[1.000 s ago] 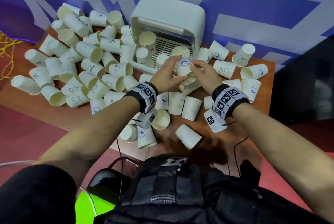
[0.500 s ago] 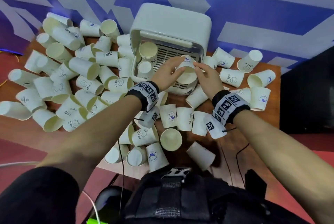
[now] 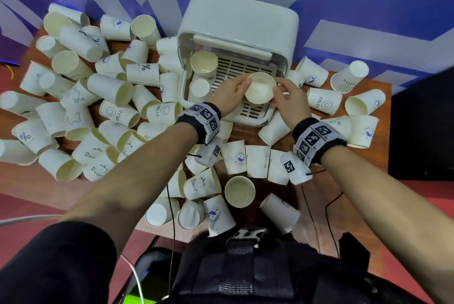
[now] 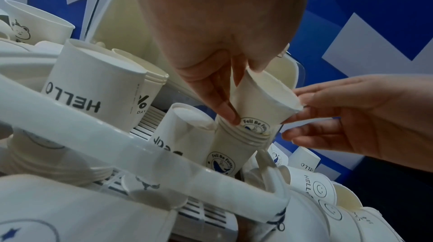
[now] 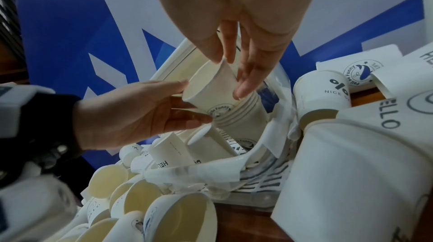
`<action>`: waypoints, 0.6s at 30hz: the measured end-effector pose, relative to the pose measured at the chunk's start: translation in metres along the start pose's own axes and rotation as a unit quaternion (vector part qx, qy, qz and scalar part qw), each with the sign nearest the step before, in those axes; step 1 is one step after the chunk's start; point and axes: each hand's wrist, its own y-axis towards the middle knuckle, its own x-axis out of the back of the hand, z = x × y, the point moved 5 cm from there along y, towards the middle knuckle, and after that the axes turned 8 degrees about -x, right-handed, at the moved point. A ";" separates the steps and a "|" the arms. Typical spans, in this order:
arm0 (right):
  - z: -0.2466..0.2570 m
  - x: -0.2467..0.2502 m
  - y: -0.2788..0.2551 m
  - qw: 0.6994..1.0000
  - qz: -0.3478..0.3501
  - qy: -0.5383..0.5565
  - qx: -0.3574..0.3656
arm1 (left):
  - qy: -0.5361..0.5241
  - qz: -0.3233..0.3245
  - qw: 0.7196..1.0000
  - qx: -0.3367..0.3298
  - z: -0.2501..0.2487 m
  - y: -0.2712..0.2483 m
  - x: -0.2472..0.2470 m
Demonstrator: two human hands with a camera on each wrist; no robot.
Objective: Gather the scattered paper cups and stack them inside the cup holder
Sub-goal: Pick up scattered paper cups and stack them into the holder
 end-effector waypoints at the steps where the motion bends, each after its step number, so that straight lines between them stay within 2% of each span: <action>1: 0.000 -0.001 0.000 1.000 0.005 0.002 0.001 | -0.010 0.003 1.000 0.007 0.001 0.002 0.000; 5: 0.004 -0.005 -0.004 0.998 0.018 -0.036 0.039 | 0.008 0.007 0.999 0.035 0.004 0.011 0.001; 10: -0.002 -0.010 0.002 0.989 0.007 -0.126 0.074 | 0.042 0.009 0.999 0.014 0.005 0.017 -0.002; 14: -0.010 -0.010 0.012 0.973 0.010 -0.226 0.049 | 0.081 0.035 0.996 0.019 0.015 0.017 -0.015; 18: -0.021 -0.012 0.014 0.965 0.044 -0.259 0.011 | 0.147 0.063 0.987 0.010 0.019 0.016 -0.020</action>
